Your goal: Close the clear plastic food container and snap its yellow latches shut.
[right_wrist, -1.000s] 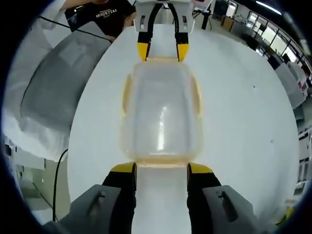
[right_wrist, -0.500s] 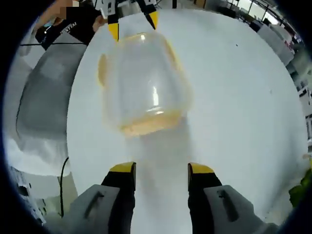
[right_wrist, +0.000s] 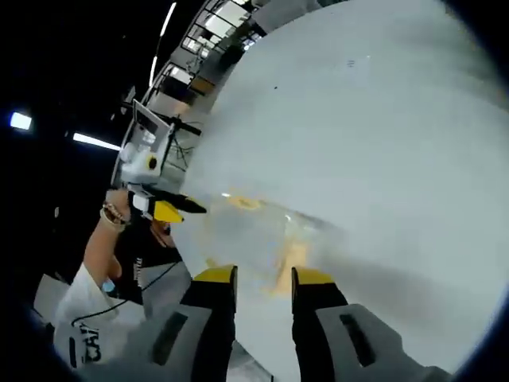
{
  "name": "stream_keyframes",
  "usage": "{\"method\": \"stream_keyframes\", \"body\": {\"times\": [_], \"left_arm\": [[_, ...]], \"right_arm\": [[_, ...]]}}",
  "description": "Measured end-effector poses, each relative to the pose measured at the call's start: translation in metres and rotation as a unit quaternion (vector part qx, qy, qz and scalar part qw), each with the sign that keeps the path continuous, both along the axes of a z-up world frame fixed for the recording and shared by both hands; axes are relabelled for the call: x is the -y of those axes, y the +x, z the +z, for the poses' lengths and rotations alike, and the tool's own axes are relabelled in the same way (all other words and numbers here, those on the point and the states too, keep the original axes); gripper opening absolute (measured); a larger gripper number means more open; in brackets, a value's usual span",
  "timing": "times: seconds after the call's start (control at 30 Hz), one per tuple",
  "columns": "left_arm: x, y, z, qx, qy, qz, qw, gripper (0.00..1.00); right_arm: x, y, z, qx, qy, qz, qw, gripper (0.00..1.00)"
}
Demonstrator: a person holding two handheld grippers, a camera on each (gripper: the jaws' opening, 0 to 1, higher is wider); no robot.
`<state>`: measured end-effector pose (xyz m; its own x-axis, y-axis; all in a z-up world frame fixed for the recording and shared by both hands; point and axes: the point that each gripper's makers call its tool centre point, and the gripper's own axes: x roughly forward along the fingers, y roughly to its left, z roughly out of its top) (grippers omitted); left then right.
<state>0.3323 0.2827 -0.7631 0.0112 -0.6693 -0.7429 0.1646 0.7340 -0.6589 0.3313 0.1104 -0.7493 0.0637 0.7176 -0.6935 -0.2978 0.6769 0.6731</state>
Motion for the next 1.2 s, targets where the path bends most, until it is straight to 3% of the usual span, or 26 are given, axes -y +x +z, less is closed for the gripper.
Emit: {"method": "stream_keyframes", "body": {"times": [0.13,0.3,0.43,0.5,0.57,0.77,1.2], "left_arm": [[0.008,-0.002,-0.004,-0.014,-0.005,0.007,0.9999,0.38],[0.014,0.001,-0.005,-0.029,-0.006,0.02,0.9994,0.34],[0.012,-0.003,-0.011,-0.031,0.018,0.003,0.9994,0.3],[0.011,-0.004,-0.014,-0.03,0.028,-0.001,0.9992,0.27],[0.01,-0.004,-0.017,-0.029,0.038,-0.005,0.9988,0.25],[0.006,-0.004,-0.025,-0.021,0.063,-0.018,0.9976,0.2],[0.006,-0.003,-0.024,-0.027,0.067,-0.023,0.9971,0.16]], "right_arm": [[-0.002,-0.003,-0.013,-0.006,-0.026,-0.002,0.9996,0.26],[-0.01,-0.01,-0.021,-0.02,-0.034,0.011,0.9991,0.24],[-0.017,-0.013,-0.021,-0.028,-0.033,0.021,0.9988,0.19],[-0.013,-0.012,-0.026,-0.026,-0.058,0.025,0.9977,0.16],[-0.013,-0.01,-0.027,-0.043,-0.059,0.018,0.9972,0.17],[-0.009,0.002,-0.029,-0.041,-0.062,0.023,0.9969,0.16],[-0.007,0.009,-0.032,-0.029,-0.066,0.036,0.9967,0.15]]}}
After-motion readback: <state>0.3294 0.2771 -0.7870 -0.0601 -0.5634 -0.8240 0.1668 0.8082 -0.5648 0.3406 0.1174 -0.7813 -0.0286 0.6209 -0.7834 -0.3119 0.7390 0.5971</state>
